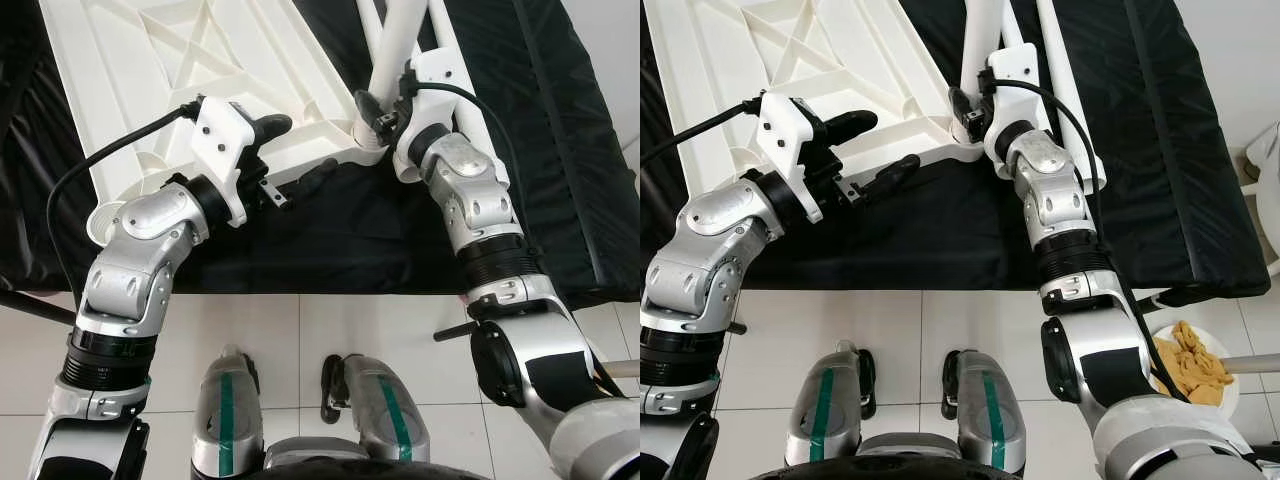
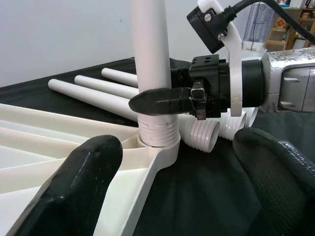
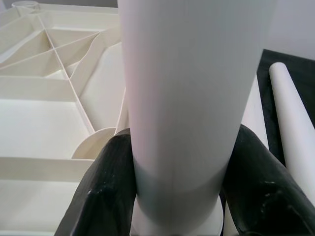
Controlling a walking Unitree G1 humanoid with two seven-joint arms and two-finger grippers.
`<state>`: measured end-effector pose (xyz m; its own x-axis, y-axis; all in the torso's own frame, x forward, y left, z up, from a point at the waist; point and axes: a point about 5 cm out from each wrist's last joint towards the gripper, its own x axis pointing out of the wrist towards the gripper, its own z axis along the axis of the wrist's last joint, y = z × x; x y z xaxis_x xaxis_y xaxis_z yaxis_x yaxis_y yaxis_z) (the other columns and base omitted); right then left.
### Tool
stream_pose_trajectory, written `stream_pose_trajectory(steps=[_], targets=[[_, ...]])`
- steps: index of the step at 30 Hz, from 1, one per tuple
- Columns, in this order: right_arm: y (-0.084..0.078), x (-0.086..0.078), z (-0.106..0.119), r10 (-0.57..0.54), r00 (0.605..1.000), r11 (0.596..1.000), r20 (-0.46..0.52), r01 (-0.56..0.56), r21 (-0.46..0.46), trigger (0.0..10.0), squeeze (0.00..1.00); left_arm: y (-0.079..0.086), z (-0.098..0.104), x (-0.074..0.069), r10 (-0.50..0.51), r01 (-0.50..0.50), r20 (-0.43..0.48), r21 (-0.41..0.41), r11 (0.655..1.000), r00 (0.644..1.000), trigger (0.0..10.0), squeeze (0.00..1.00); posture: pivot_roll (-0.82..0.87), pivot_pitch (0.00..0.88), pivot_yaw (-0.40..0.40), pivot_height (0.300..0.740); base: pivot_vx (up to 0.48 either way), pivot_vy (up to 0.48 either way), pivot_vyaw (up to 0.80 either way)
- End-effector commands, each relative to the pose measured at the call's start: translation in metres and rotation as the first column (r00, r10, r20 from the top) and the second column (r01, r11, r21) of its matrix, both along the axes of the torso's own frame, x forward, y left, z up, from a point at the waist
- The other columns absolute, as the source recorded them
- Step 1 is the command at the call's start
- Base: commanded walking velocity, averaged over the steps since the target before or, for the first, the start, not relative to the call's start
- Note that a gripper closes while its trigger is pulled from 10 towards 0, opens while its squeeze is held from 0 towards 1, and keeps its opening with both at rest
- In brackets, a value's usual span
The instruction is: Building children table
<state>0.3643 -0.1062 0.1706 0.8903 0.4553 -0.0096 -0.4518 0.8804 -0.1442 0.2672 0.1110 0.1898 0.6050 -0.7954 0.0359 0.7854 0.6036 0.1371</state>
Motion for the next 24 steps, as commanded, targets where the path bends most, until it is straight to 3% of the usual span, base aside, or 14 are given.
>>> stream_pose_trajectory(steps=[1,12,24], targets=[[0.008,-0.009,-0.024,0.059,0.996,0.996,-0.066,-0.063,-0.064,10.0,0.0,0.002,0.002,0.001,0.058,-0.058,0.008,-0.005,0.998,0.998,10.0,0.0,0.08,0.082,-0.056,0.74,0.0,0.0,0.0],[0.014,-0.02,-0.031,0.102,0.995,0.989,-0.022,-0.104,-0.108,10.0,0.0,0.003,0.002,0.001,0.059,-0.059,0.007,-0.004,0.998,0.998,10.0,0.0,0.08,0.081,-0.056,0.74,0.0,0.0,0.0],[-0.005,-0.028,-0.048,-0.037,0.998,0.999,-0.053,0.037,-0.003,10.0,0.0,0.003,0.002,0.001,0.056,-0.056,0.011,0.001,0.998,0.998,10.0,0.0,0.08,0.072,-0.048,0.74,0.0,0.0,0.0]])
